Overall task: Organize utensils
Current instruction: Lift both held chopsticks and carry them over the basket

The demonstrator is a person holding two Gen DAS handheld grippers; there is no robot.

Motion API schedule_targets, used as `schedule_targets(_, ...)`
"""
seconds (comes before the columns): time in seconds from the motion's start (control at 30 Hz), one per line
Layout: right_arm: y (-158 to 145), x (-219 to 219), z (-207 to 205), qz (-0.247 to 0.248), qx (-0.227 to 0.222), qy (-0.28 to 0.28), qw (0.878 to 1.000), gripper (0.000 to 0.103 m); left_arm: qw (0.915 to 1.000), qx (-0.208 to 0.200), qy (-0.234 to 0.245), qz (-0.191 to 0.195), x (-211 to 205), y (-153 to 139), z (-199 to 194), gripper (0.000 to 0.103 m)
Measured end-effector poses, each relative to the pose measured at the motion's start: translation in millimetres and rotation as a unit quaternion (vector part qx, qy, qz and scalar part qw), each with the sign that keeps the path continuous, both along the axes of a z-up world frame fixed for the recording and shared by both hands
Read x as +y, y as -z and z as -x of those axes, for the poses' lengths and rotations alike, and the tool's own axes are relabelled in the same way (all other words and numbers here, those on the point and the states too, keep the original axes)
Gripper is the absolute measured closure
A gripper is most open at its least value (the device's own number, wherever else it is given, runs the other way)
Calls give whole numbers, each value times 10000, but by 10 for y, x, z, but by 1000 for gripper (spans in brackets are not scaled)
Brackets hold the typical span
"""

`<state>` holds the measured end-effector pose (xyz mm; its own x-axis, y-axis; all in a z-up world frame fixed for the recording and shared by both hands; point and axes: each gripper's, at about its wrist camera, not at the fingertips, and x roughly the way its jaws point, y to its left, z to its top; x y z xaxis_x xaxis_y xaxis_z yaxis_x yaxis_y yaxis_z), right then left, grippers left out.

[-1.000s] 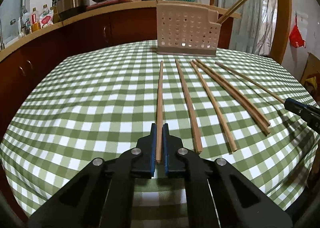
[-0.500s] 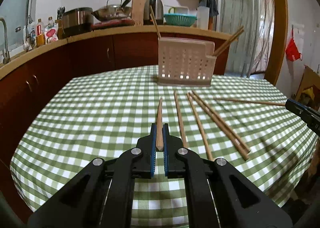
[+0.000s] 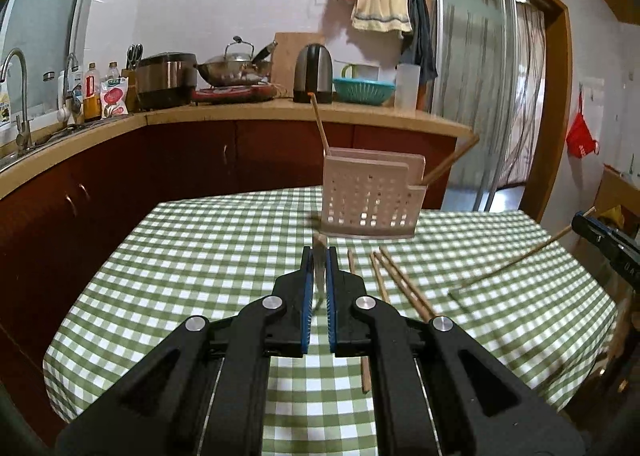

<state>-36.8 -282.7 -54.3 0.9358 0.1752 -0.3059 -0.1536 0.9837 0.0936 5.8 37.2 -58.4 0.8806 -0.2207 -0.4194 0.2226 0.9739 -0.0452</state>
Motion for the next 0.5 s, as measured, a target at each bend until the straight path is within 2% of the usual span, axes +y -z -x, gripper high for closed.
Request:
schedule_targets(0.17,-55,-4,-166,-11,-18,-81,10000,96,9999,26,28,120,54,-74,-131,97)
schedule_targets(0.5,-153,37,-556,6,-144,-147,9998,96,10000,-52,9,16,90,-145,-510,96)
